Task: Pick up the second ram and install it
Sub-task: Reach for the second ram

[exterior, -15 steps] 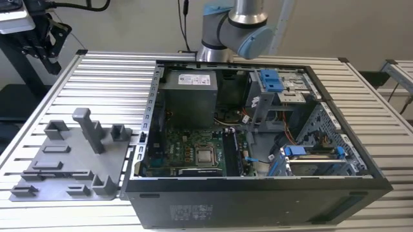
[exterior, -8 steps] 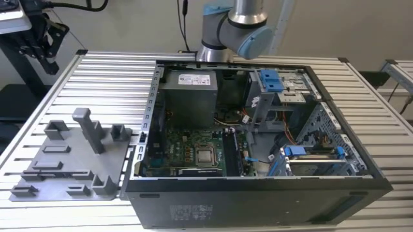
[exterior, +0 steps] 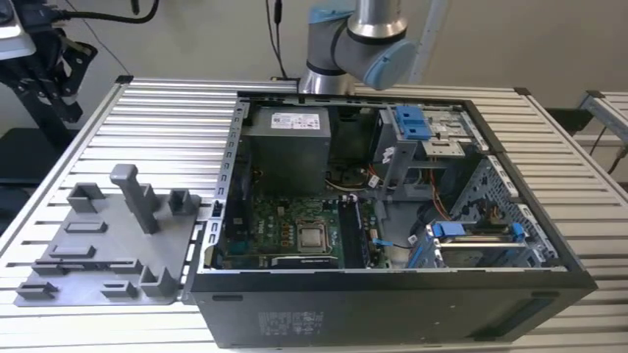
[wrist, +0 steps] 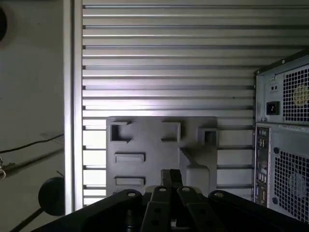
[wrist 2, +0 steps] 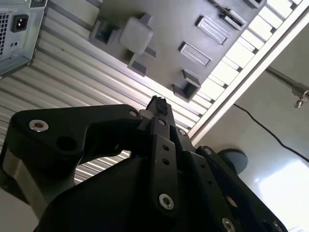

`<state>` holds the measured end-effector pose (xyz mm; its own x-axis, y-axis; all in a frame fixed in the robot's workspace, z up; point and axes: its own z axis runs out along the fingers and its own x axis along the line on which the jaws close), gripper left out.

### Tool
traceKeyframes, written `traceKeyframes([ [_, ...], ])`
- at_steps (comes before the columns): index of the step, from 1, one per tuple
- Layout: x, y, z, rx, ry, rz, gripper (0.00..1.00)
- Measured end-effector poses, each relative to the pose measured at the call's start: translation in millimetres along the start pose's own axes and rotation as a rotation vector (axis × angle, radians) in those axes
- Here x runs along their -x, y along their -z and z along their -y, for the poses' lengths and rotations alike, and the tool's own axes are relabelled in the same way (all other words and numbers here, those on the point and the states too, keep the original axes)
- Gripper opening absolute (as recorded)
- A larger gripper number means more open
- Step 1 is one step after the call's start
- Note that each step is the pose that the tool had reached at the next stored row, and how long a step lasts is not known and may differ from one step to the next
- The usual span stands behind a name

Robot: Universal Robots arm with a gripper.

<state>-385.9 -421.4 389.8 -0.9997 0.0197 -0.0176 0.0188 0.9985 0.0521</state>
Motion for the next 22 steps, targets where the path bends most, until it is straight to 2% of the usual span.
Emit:
traceKeyframes([
  [15,-11.5,2.0,50.7,0.0001,0.000,0.0001,0.11],
  [19,-16.0,2.5,61.3,0.0002,0.003,-0.0001,0.11],
  [22,-17.8,2.5,64.1,0.0004,0.020,-0.0010,0.11],
])
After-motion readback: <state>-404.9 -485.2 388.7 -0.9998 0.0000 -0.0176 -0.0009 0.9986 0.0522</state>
